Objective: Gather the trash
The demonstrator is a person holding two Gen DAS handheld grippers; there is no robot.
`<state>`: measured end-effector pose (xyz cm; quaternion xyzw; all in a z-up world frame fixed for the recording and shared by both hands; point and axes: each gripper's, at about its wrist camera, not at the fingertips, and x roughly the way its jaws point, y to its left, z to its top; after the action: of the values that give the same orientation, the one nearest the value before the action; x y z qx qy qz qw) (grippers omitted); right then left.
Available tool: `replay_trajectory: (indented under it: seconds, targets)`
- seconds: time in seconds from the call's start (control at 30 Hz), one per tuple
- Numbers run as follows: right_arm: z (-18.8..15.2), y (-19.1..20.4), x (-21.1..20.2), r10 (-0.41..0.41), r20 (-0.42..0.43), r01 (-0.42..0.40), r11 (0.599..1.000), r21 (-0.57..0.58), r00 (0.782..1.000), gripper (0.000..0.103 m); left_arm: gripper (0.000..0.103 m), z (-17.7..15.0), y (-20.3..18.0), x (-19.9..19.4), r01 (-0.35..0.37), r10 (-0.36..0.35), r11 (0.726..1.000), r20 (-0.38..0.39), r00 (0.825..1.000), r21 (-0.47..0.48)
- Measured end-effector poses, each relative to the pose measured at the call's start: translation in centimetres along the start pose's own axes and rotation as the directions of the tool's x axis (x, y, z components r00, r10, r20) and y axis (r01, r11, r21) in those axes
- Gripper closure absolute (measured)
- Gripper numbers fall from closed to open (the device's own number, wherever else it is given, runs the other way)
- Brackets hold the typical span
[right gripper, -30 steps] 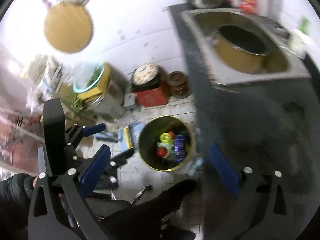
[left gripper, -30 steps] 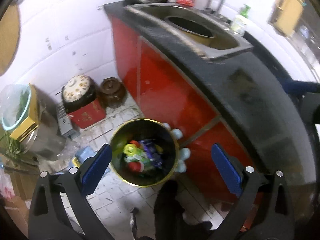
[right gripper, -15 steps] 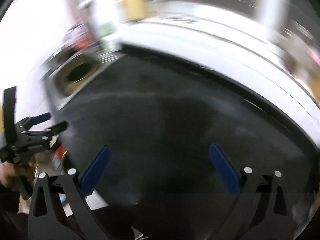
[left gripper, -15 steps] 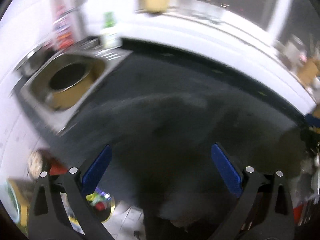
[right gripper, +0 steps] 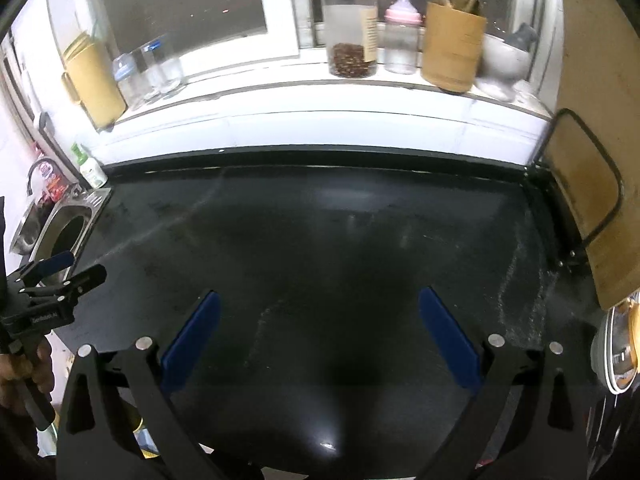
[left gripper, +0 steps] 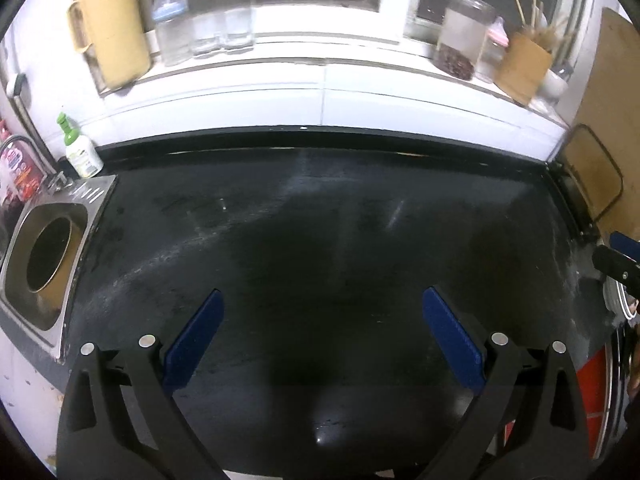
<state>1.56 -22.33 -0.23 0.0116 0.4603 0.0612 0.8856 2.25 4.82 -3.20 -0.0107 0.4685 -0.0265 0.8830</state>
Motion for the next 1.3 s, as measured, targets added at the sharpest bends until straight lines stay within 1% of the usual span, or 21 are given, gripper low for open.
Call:
replay_trajectory:
  seconds: [0.1, 0.47, 0.7, 1.3]
  targets:
    - [0.1, -0.2, 0.0, 0.001, 0.001, -0.001, 1.0, 0.004, 1.0, 0.007, 0.007, 0.1, -0.7, -0.1, 0.0, 0.0, 1.0, -0.004, 1.0, -0.002]
    - [0.3, 0.3, 0.4, 0.03, -0.011, -0.03, 0.999, -0.012, 0.999, 0.007, 0.007, -0.1, -0.2, -0.6, -0.022, 0.022, 0.999, 0.003, 1.0, -0.027]
    - [0.4, 0.5, 0.7, 0.036, -0.015, -0.036, 0.999, -0.013, 0.999, 0.007, 0.007, -0.2, -0.1, -0.7, -0.032, 0.032, 0.999, 0.009, 0.999, -0.027]
    - [0.4, 0.4, 1.4, 0.045, -0.029, -0.045, 0.999, 0.0, 0.999, 0.007, 0.007, 0.2, -0.3, 0.0, -0.037, 0.037, 0.999, -0.003, 0.999, -0.021]
